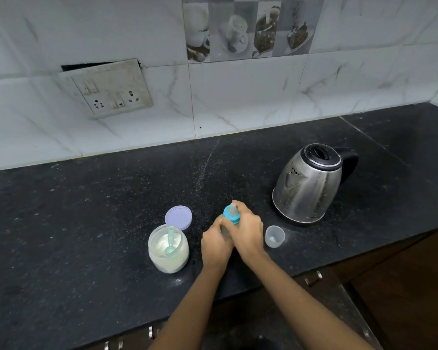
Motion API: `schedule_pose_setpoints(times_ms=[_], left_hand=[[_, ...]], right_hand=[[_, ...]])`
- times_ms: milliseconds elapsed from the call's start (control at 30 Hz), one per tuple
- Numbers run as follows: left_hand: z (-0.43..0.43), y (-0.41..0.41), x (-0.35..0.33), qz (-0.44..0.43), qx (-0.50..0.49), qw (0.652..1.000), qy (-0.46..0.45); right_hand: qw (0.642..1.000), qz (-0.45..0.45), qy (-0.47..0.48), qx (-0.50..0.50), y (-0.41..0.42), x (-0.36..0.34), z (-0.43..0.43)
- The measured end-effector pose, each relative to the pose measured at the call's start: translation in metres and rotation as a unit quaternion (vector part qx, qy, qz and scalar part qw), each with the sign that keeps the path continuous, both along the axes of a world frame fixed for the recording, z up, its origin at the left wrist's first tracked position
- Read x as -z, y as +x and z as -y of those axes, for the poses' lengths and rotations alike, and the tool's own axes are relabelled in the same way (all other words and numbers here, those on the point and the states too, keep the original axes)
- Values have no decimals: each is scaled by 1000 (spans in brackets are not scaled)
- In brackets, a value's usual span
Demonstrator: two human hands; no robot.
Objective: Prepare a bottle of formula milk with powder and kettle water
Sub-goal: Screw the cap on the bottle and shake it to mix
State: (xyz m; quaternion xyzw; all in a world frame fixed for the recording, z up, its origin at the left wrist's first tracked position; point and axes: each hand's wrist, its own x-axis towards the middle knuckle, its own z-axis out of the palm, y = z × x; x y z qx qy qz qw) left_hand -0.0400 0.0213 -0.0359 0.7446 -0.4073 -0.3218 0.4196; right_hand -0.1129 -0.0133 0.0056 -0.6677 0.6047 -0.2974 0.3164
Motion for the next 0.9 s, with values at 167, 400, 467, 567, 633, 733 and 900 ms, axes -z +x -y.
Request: schedule_pose_setpoints(times_ms=[167,400,467,567,633,733,900], left_hand=[[3,15,4,10,73,997,8],[3,15,2,-24,77,997,1],[3,15,2,-27,77,997,3],[2,15,2,-23,77,997,5],[0,14,3,-17,77,997,12],[-1,14,4,-14,75,997,10],[-3,14,7,-12,73,997,2]], right_hand=[[995,-36,25,-88,-73,15,17],[989,-95,74,-82,-122,46,18],[997,-36,43,-56,-115,28,20],[995,28,-57,-83,-100,-17,34],[975,-13,-146,-168,-92,-52,47],[884,-242,-232,-324,-79,-93,68],[722,-470,-245,-444,-34,-100,66]])
